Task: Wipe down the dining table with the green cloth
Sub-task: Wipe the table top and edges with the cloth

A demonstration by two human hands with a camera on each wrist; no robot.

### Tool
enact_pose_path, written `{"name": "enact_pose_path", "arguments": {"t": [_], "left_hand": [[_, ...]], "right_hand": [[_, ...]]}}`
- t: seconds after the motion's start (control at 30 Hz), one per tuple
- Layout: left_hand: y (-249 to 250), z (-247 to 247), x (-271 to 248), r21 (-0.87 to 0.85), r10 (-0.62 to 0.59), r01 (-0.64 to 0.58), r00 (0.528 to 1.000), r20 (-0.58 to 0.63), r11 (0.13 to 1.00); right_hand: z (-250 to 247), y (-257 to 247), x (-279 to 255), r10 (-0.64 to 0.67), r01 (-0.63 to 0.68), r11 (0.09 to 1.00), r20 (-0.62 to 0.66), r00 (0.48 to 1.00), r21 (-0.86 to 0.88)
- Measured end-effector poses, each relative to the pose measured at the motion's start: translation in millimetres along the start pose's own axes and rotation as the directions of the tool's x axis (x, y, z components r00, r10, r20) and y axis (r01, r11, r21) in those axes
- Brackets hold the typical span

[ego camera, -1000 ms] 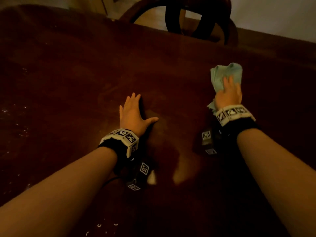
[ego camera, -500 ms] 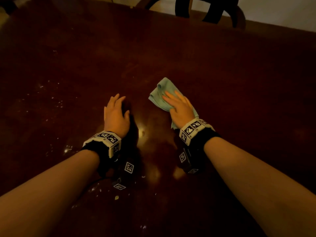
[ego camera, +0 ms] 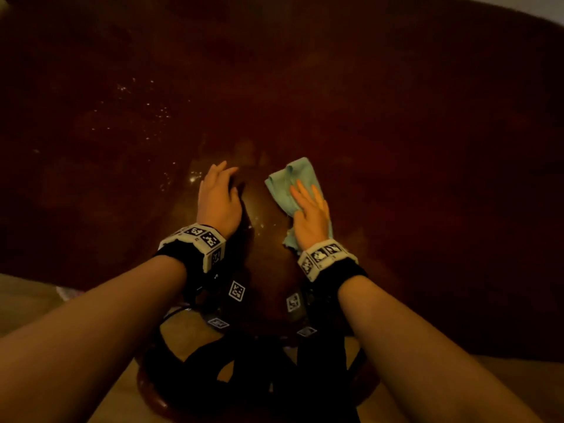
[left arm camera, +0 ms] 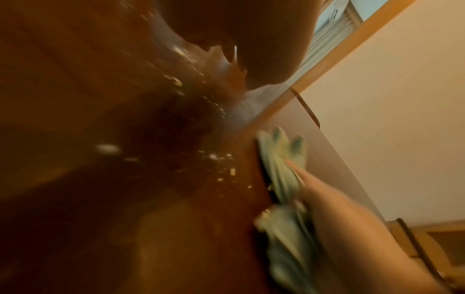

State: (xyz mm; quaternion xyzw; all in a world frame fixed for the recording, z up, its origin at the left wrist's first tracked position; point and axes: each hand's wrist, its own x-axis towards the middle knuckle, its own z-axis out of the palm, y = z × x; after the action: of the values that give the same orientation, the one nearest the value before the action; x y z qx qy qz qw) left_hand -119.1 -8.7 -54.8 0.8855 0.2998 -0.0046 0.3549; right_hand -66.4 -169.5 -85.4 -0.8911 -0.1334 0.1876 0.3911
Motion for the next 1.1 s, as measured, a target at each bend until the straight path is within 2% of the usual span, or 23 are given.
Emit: {"name": "enact_pose_path", "arguments": {"t": [0.07, 0.13, 0.2, 0.3, 0.37, 0.43, 0.53, 0.57, 0.67, 0.7, 0.73, 0.9, 1.1], "left_hand": [[-9.3, -6.3, -12.1, 0.005, -0.002, 0.002, 1.000, -0.006, 1.000], [-16.1, -11.9, -23.1, 0.008, -0.009, 0.009, 1.000, -0.005, 1.000], [-18.3, -14.0, -33.0, 0.026, -0.005, 0.004, 0.999, 0.033, 1.000], [-13.6, -8.4, -44.9, 0.083, 0.005, -0.015, 0.993, 0.122, 0.996], [-8.8, -0.9, -56.4, 0.106, 0.005, -0.022, 0.987, 0.159, 0.994], [-3.1, 10.7, -70.8, 0.099, 0.013, -0.031, 0.984, 0.176, 0.995], [-6.4, 17.6, -84.8, 0.102, 0.011, -0.028, 0.986, 0.165, 0.994], [-6.3, 20.3, -90.4, 0.118, 0.011, -0.030, 0.987, 0.160, 0.993], [-7.1, 24.6, -104.7, 0.156, 0.008, -0.028, 0.992, 0.128, 0.987], [-8.0, 24.9, -107.4, 0.148, 0.005, -0.022, 0.993, 0.116, 0.989], [-9.4, 25.1, -108.8, 0.137, 0.005, -0.019, 0.994, 0.106, 0.990], [-22.0, 11.4, -94.8, 0.116, 0.016, -0.030, 0.993, 0.116, 0.993], [-57.4, -38.4, -52.0, 0.092, 0.082, -0.094, 0.989, 0.122, 0.991]], "right_hand": [[19.4, -24.7, -1.5, 0.066, -0.071, 0.980, 0.037, 0.997, 0.186], [16.7, -40.8, 3.1, 0.174, -0.183, 0.896, 0.058, 0.983, 0.404], [-9.7, -39.8, 2.2, 0.229, -0.212, 0.861, 0.021, 0.973, 0.461], [-62.4, -5.5, -17.6, 0.256, -0.166, 0.878, -0.146, 0.956, 0.450], [-93.1, 29.3, -43.7, 0.339, -0.208, 0.883, -0.266, 0.902, 0.420], [-121.4, 68.1, -72.1, 0.417, -0.274, 0.890, -0.408, 0.813, 0.363], [-137.1, 105.2, -97.1, 0.481, -0.377, 0.877, -0.512, 0.712, 0.300], [-137.8, 115.1, -102.0, 0.476, -0.402, 0.879, -0.510, 0.716, 0.256], [-117.9, 124.9, -111.4, 0.439, -0.493, 0.869, -0.397, 0.806, -0.039], [-108.9, 121.5, -109.3, 0.411, -0.489, 0.861, -0.376, 0.830, -0.138], [-99.3, 112.9, -107.6, 0.399, -0.480, 0.863, -0.372, 0.838, -0.158], [-40.3, 62.4, -104.9, 0.338, -0.374, 0.927, -0.345, 0.876, -0.042], [38.7, -4.2, -84.5, 0.303, -0.279, 0.953, -0.315, 0.899, 0.120]]}}
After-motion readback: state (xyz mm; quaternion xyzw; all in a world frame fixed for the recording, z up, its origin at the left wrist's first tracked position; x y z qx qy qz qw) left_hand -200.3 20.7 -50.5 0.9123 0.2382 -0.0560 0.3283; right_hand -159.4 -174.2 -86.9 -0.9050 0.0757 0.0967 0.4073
